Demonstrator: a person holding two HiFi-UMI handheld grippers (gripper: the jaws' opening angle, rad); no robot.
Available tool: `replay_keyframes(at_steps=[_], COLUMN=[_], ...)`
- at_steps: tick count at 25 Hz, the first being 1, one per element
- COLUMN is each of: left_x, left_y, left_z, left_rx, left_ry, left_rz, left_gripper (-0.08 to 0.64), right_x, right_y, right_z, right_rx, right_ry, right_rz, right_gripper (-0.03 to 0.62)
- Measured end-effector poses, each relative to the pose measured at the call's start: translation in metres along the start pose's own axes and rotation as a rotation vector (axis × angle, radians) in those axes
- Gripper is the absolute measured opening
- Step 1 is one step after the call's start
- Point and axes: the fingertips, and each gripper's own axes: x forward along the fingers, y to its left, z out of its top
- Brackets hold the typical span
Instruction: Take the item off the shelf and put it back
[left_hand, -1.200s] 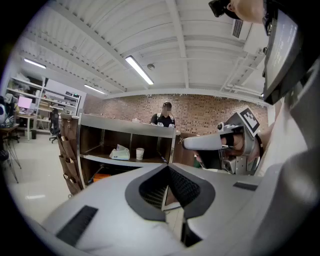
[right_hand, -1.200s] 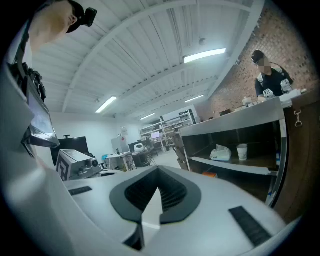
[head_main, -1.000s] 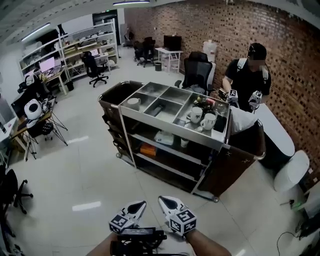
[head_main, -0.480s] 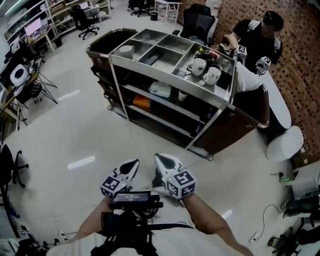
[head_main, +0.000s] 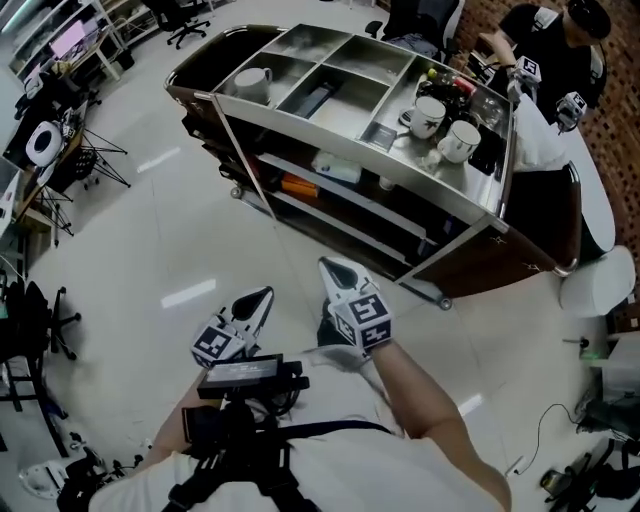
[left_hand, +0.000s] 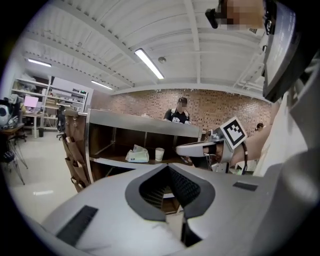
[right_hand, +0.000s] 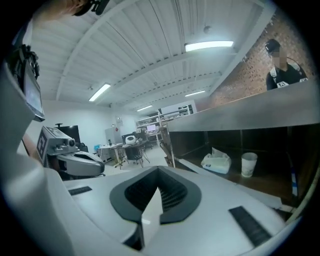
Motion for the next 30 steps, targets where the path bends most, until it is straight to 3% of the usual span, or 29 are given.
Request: replay_keyframes(at_steps=[8,13,19,23,27,30], left_x=[0.085,0.127,0.142,0.14,0.136,0.134], left_y=[0.054,0.071,0.09,0.103,0.122,0.138], left_z=[0.045,0.054,0.063,0.071,0.079,0.084], left_rx=[-0.004,-0.018,-0.015,-0.012,0.013,0.014], left_ry=[0.025,0.034,0.008,-0.015,-0.022,-0.031], left_rz=[-0.021,-0.015,0.016,0.017,0.008,0.006], left_gripper=[0.0,0.0,0.0,0.0,0.0,0.0], right_x=[0.06,0.085,0.122,0.148,0.174,0.184], right_y=[-0.079,-0.115,-0.138,-0.149,-0.175,-0.198], right_z=[0.014,0.012,0.004,-0.007,-0.043,-0.052], right_rx=[-0.042,-0.226,-0.413,-0.561,-0.747,-0.885], right_ry=[0.0,0.013,0.097,0.207,0.424,0.502], right_rz=[-0.04,-0.082,-0.097,-0.103,-0.173,-0.226], right_gripper=[0.008,0.008,0.008,0.008,0.011,0.045])
